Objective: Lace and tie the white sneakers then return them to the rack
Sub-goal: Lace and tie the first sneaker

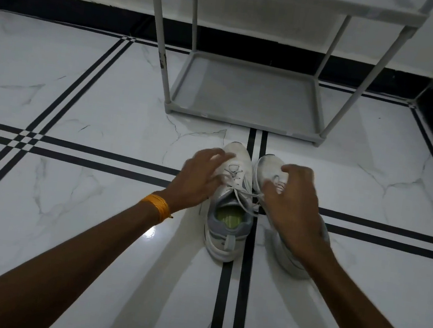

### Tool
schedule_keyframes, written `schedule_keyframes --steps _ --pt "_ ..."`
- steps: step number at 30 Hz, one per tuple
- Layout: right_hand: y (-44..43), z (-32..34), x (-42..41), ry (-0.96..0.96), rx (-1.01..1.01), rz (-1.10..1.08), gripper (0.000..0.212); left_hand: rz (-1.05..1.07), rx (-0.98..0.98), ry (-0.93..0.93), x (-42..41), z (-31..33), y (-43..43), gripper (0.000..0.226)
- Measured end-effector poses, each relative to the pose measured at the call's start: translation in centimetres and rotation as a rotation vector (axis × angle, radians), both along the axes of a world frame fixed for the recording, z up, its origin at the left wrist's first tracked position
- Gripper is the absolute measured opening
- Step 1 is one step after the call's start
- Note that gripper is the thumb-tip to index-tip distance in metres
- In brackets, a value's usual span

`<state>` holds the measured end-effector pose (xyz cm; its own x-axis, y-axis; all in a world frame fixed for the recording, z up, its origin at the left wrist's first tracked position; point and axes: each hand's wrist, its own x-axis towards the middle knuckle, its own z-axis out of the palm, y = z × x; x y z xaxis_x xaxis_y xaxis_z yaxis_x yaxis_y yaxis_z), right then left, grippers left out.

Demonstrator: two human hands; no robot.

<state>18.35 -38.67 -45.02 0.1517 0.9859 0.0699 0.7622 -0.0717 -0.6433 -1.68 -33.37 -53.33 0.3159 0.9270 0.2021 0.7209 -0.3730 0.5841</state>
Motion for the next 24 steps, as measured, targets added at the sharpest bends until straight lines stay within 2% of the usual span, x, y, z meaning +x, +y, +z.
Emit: schedule_keyframes --steps 2,4,5,7,12,15,16,18,22,24 --pt "0.0 -0.1 -1.7 -0.146 -0.010 0.235 0.036 -0.143 -0.028 0.103 0.7 -0.3 0.0 0.041" --pt "0.1 -1.2 -3.0 -0.390 -0.089 0.435 0.033 -0.189 -0.031 0.098 0.8 -0.1 -0.2 0.034" --pt "0.2 -1.7 -3.2 -0.500 -0.121 0.481 0.032 -0.192 -0.005 0.083 0.8 0.1 -0.2 0.031" --pt "0.5 -2.1 -2.9 -0.588 -0.189 0.486 0.027 -0.194 0.069 0.096 0.8 0.5 -0.4 0.026" --pt "0.5 -2.7 -2.9 -0.610 -0.216 0.454 0.028 -0.133 0.187 0.236 1.3 -0.5 -1.2 0.031" --pt "0.8 -2.8 -2.8 -0.588 -0.199 0.436 0.028 -0.084 0.122 0.282 1.4 -0.8 -1.3 0.047" --pt "0.9 -2.8 -2.7 -0.584 -0.199 0.428 0.029 -0.053 0.086 0.268 1.6 -0.7 -1.4 0.045" --pt "1.0 -2.8 -2.5 -0.571 -0.210 0.408 0.030 0.051 0.028 0.134 1.8 -0.3 -1.6 0.026" --pt "0.3 -3.3 -2.1 -0.571 -0.222 0.415 0.026 0.312 -0.180 -0.142 1.6 -0.5 -0.7 0.054" --pt "0.1 -3.4 -2.0 -0.577 -0.204 0.425 0.026 0.366 -0.223 -0.177 1.6 -0.4 -0.3 0.053"
